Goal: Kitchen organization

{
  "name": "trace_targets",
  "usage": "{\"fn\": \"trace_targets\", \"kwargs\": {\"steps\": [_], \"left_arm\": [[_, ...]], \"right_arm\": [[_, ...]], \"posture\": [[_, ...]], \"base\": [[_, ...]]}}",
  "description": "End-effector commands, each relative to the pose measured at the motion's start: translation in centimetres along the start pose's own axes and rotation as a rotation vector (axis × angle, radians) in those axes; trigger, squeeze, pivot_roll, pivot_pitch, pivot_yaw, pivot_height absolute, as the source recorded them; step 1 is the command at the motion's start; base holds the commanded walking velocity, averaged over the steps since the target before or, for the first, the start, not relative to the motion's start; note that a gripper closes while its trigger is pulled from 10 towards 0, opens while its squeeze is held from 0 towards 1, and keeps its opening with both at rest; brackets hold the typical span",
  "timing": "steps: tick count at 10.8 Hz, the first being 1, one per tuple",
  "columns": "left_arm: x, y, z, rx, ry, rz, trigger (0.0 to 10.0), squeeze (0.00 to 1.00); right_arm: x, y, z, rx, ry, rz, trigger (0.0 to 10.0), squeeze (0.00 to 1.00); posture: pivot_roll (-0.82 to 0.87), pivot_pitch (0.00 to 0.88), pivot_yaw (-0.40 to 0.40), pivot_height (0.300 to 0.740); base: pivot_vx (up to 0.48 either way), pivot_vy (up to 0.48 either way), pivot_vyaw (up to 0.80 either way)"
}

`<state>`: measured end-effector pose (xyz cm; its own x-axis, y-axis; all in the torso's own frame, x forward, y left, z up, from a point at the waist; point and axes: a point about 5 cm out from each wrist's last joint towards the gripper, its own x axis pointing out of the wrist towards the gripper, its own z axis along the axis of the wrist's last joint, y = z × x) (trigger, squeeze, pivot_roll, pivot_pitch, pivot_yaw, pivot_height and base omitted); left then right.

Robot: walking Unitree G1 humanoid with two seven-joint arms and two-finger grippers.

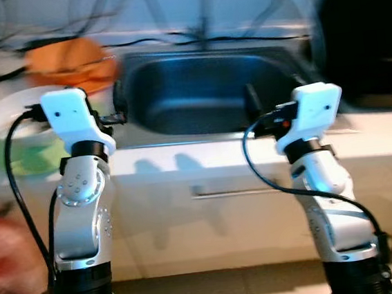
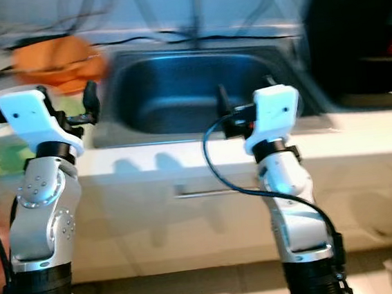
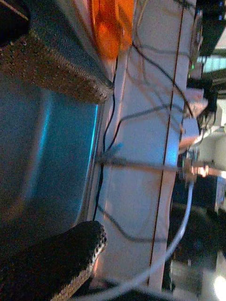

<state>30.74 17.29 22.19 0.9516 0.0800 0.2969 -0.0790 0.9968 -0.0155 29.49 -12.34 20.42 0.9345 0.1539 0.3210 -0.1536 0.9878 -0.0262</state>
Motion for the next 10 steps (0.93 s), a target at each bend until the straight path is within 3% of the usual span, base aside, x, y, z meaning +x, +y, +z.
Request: {"fn": "trace_targets", "kwargs": {"steps": [1,3,7,10], "left_arm": [[-0.1,0.2,0.2,0.007,0.000,0.014,10.0,0.00],[0.1,0.0,0.2,-0.002,0.003,0.002,10.0,0.00],[0.2,-1.1,0.5,0.005,-0.018,-0.082,10.0,0.00],[-0.5,-1.2,-1.3,0.016,0.086,-0.104,10.0,0.00]], "right_arm": [[-0.1,0.2,0.1,0.001,-0.010,0.006,10.0,0.00],[-0.2,0.2,0.0,-0.002,-0.006,-0.002,10.0,0.00],[-0.2,0.1,-0.1,-0.012,-0.004,-0.015,10.0,0.00],[-0.2,0.0,-0.2,-0.014,-0.004,-0.025,10.0,0.00]], "posture": [[0.08,0.026,-0.048,0.740],[0.08,0.029,-0.047,0.740],[0.08,0.032,-0.046,0.740],[0.08,0.033,-0.045,0.740]], "base": [[0.000,0.480,0.00],[0.000,0.480,0.00],[0.000,0.000,0.00],[0.000,0.000,0.00]]}}
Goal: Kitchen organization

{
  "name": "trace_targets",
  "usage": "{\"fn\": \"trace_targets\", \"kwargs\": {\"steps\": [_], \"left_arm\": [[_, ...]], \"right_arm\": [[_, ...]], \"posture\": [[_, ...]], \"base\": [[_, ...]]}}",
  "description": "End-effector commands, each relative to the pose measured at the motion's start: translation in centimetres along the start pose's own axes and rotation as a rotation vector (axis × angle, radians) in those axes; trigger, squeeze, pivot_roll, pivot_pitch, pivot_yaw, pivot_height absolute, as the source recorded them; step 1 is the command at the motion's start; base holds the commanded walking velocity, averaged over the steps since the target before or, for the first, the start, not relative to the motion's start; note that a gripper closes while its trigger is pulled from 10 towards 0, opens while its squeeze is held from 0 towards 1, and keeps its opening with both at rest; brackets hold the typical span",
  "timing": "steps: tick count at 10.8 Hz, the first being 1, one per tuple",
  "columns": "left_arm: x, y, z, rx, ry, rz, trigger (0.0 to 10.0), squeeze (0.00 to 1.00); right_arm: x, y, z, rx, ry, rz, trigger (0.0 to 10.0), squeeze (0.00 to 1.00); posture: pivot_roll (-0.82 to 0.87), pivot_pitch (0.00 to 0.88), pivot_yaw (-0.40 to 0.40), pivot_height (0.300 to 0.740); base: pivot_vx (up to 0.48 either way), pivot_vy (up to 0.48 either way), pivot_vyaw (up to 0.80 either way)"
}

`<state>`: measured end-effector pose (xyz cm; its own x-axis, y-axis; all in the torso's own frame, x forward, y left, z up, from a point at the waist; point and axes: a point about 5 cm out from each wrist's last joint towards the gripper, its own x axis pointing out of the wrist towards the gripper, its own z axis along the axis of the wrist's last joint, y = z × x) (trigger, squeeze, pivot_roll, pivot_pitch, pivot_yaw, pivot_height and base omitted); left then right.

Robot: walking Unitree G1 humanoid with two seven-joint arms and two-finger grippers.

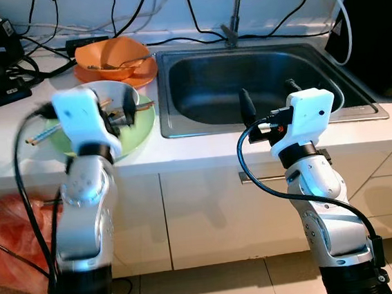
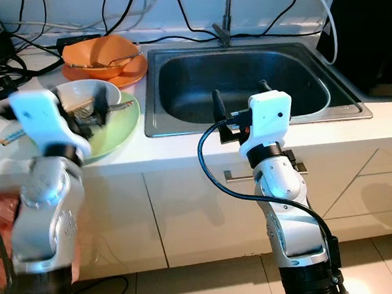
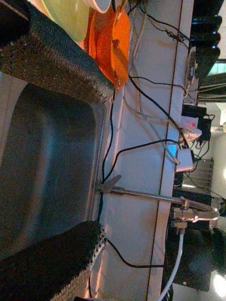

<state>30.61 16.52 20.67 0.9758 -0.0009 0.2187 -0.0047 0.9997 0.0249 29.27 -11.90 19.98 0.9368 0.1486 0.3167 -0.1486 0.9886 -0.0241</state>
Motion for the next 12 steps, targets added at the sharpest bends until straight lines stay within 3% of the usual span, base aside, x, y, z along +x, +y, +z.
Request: {"fn": "trace_targets", "kwargs": {"steps": [1,3,4,12], "left_arm": [[0.0,-0.4,-0.2,-0.005,0.016,-0.023,10.0,0.00],[0.0,-0.9,0.6,0.015,-0.021,-0.066,10.0,0.00],[0.0,-1.1,1.2,0.019,-0.032,-0.081,10.0,0.00],[-0.2,-1.2,2.3,0.001,-0.096,-0.087,10.0,0.00]], "right_arm": [[0.0,-0.5,0.2,-0.014,-0.009,-0.020,10.0,0.00],[0.3,-0.5,0.9,-0.009,-0.030,-0.019,10.0,0.00],[0.7,-0.3,2.3,-0.023,-0.082,-0.003,10.0,0.00],[0.5,-0.1,1.8,-0.037,-0.073,0.008,10.0,0.00]], "posture": [[0.08,0.033,-0.045,0.740],[0.08,0.032,-0.046,0.740],[0.08,0.030,-0.045,0.740],[0.08,0.026,-0.045,0.740]], "base": [[0.000,0.000,0.00],[0.000,0.000,0.00],[0.000,0.000,0.00],[0.337,0.000,0.00]]}}
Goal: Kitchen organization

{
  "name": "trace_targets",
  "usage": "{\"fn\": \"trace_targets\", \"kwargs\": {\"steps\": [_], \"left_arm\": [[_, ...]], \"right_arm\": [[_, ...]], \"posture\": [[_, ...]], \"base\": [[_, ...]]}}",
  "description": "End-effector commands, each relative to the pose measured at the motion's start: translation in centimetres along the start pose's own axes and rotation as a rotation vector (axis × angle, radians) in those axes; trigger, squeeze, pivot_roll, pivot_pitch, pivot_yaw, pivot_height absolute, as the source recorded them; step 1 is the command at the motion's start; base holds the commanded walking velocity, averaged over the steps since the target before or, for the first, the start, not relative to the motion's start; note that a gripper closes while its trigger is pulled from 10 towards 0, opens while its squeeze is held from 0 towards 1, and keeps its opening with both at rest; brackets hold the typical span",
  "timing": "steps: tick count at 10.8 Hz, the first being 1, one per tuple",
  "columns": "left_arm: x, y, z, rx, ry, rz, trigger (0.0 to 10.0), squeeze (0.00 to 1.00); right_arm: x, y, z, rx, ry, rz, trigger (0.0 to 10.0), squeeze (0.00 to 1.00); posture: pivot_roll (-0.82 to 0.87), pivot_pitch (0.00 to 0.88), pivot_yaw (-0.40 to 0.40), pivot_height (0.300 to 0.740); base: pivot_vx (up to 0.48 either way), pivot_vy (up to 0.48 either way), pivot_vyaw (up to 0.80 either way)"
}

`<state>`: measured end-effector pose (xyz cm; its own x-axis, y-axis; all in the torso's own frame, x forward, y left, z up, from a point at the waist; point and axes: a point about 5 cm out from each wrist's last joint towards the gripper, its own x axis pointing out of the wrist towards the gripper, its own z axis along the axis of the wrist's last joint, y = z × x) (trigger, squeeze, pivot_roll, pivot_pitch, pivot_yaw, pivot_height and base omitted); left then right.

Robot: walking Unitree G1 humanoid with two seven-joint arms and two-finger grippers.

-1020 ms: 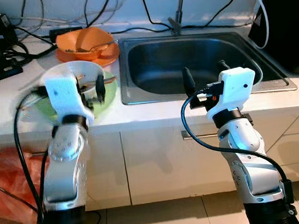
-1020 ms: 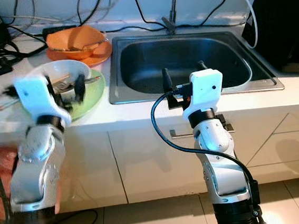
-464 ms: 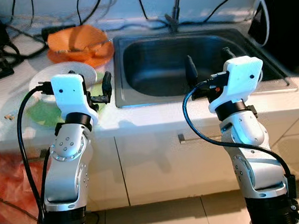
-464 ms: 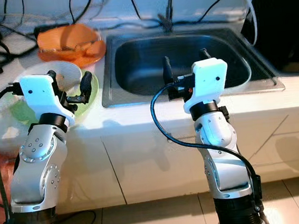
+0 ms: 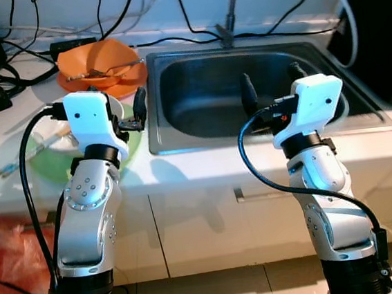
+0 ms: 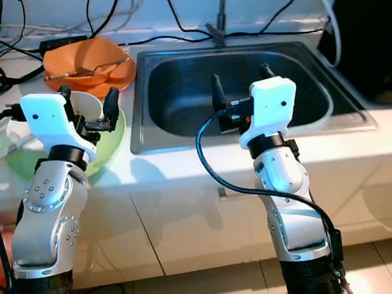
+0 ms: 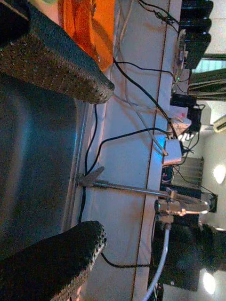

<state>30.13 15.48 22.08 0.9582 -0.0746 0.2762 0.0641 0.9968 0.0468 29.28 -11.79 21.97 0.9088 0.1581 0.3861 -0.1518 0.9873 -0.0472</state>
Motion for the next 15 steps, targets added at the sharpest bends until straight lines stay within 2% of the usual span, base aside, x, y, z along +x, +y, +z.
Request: {"fn": "trace_targets", "kwargs": {"steps": [1,4,14,15], "left_arm": [[0.11,-0.24,0.91,-0.007,-0.044,-0.014,10.0,0.00],[0.06,-0.24,0.97,-0.003,-0.045,-0.012,10.0,0.00],[-0.13,-0.23,0.79,-0.006,-0.047,-0.002,10.0,0.00],[-0.13,-0.39,1.16,0.002,-0.070,-0.017,10.0,0.00]], "right_arm": [[-0.16,-0.14,-0.16,-0.018,0.005,-0.001,10.0,0.00],[-0.27,-0.08,-0.32,-0.020,0.010,0.005,10.0,0.00],[-0.44,0.14,-0.62,-0.033,0.021,0.027,10.0,0.00],[-0.33,0.06,-0.21,-0.050,-0.005,0.022,10.0,0.00]], "posture": [[0.08,0.027,-0.045,0.740],[0.08,0.030,-0.049,0.740],[0.08,0.029,-0.054,0.740],[0.08,0.025,-0.054,0.740]], "base": [[0.337,0.000,0.00],[0.406,0.000,0.00],[0.000,0.000,0.00],[0.000,0.000,0.00]]}}
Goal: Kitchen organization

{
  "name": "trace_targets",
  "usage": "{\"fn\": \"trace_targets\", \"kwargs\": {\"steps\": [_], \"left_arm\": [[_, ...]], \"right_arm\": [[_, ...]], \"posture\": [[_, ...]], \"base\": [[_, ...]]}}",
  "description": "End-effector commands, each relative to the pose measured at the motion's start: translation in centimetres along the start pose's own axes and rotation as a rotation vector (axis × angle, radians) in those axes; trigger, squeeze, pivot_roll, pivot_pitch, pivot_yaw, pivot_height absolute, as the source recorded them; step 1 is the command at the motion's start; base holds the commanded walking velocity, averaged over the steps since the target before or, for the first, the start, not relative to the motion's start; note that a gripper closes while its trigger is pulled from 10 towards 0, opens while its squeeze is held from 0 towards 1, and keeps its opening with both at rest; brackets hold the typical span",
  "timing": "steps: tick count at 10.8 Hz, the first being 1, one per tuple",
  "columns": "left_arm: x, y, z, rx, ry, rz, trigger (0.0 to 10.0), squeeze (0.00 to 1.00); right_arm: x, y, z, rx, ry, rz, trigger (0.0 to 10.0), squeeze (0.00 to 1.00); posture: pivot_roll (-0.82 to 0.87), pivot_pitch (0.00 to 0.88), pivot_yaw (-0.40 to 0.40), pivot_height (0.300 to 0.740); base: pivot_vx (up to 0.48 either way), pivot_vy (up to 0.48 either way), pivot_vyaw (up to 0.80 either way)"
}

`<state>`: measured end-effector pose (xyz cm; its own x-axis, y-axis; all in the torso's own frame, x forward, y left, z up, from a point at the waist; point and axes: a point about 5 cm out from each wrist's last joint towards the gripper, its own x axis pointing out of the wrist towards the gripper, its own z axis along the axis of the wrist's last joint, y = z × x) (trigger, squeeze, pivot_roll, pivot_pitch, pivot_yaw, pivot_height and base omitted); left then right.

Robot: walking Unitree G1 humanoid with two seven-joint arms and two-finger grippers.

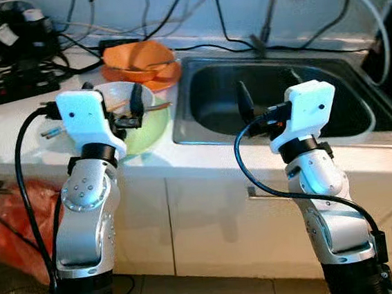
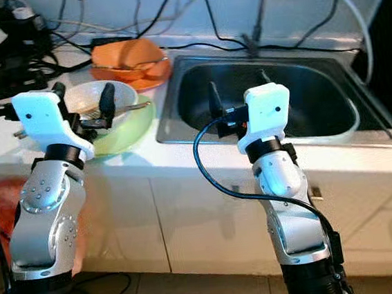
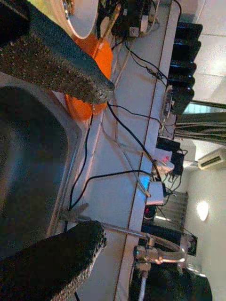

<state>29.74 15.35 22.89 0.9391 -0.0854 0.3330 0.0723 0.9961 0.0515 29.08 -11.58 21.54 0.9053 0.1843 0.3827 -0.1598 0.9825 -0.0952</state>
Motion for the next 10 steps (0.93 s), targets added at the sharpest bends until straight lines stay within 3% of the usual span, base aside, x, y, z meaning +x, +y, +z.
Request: {"fn": "trace_targets", "kwargs": {"steps": [1,4,10], "left_arm": [[0.1,-0.5,1.1,0.018,-0.056,-0.038,10.0,0.00],[0.1,-0.7,2.7,0.049,-0.125,-0.072,10.0,0.00],[0.2,-0.9,2.8,0.040,-0.134,-0.075,10.0,0.00]], "right_arm": [[0.2,-0.2,1.0,-0.026,-0.050,-0.007,10.0,0.00],[0.5,0.1,2.7,-0.065,-0.118,0.020,10.0,0.00],[0.4,0.2,2.4,-0.088,-0.115,0.028,10.0,0.00]], "posture": [[0.08,0.024,-0.053,0.740],[0.08,0.028,-0.052,0.740],[0.08,0.032,-0.056,0.740]], "base": [[0.000,0.000,0.00],[0.209,0.000,0.00],[0.367,0.000,0.00]]}}
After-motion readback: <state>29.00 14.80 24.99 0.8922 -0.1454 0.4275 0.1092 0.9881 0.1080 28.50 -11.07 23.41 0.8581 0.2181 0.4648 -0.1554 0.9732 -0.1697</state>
